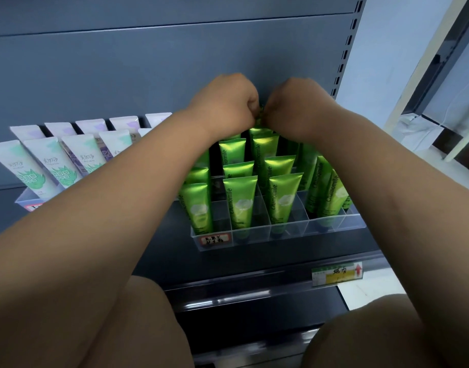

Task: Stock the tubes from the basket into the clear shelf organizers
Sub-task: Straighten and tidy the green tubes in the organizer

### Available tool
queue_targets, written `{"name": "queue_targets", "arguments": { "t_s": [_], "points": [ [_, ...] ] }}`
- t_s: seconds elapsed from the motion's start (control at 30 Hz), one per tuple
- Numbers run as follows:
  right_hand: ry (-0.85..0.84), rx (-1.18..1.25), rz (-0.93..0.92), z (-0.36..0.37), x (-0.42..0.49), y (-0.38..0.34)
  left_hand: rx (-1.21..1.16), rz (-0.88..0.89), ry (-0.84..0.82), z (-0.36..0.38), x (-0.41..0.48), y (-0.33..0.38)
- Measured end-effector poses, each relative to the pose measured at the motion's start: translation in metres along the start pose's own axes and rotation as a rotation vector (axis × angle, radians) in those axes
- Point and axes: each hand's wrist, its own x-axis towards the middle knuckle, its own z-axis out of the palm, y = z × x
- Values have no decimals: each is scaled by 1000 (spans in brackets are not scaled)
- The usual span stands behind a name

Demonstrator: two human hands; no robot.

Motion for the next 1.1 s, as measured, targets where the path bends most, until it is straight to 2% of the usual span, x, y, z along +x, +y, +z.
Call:
{"name": "queue_targets", "arguments": {
  "t_s": [0.3, 0.67, 0.93, 1.1],
  "points": [
    [-59, -117, -29, 4, 9, -4, 13, -13, -81, 8, 2, -8],
    [-73, 83, -70, -2, -1, 3, -8, -38, -95, 10, -3, -5],
    [-60, 126, -64, -5, -5, 5, -203, -85, -22, 3, -8, -9],
    [-34, 204, -32, -4, -7, 8, -252, -51, 48, 1, -7, -14]
  ]
}}
